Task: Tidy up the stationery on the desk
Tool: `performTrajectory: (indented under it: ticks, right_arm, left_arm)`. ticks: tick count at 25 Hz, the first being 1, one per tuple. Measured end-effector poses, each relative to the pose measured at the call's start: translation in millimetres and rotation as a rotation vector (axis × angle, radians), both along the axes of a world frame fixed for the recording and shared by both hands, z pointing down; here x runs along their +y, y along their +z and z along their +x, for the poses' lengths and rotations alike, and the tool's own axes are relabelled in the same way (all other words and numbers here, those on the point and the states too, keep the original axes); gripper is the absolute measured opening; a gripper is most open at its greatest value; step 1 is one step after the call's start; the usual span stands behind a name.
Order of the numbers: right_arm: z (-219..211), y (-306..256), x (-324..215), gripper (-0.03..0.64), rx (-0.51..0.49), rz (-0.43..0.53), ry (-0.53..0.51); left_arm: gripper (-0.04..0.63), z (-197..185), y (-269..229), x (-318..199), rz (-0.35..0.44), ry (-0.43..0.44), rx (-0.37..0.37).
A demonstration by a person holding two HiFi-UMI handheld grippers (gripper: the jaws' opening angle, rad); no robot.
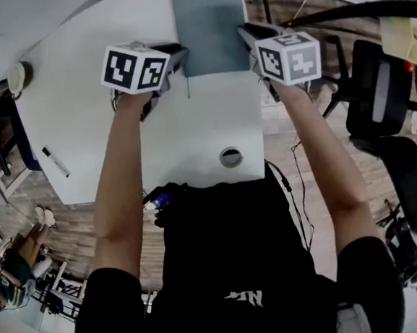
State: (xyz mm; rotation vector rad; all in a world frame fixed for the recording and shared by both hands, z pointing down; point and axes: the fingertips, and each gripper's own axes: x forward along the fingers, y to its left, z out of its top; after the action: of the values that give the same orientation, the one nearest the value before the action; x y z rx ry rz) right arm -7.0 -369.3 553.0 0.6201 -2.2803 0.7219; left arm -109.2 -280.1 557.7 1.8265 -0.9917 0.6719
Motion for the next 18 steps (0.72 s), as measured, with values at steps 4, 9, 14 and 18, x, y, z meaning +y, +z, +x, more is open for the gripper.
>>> performTrajectory:
  ticks: [4, 9, 14, 18]
  right_arm:
    - [-3, 1, -12, 0.074, 0.001, 0.002, -0.017]
    - [-7, -1, -22, 0.074, -0.003, 0.012, -0.031]
    - [-14, -3, -32, 0.074, -0.002, 0.029, -0.027]
    - [-14, -1, -44, 0.074, -0.014, 0.022, -0.006]
  left_arm:
    - [0.092, 0, 0, -11, -0.004, 0.007, -0.002]
    - [0.095, -1, -1, -18, 0.003, 0.007, -0.003]
    - [0.095, -5, -2, -26, 0.012, -0.006, -0.015]
    - [0.095, -9, -2, -42, 0.016, -0.007, -0.056]
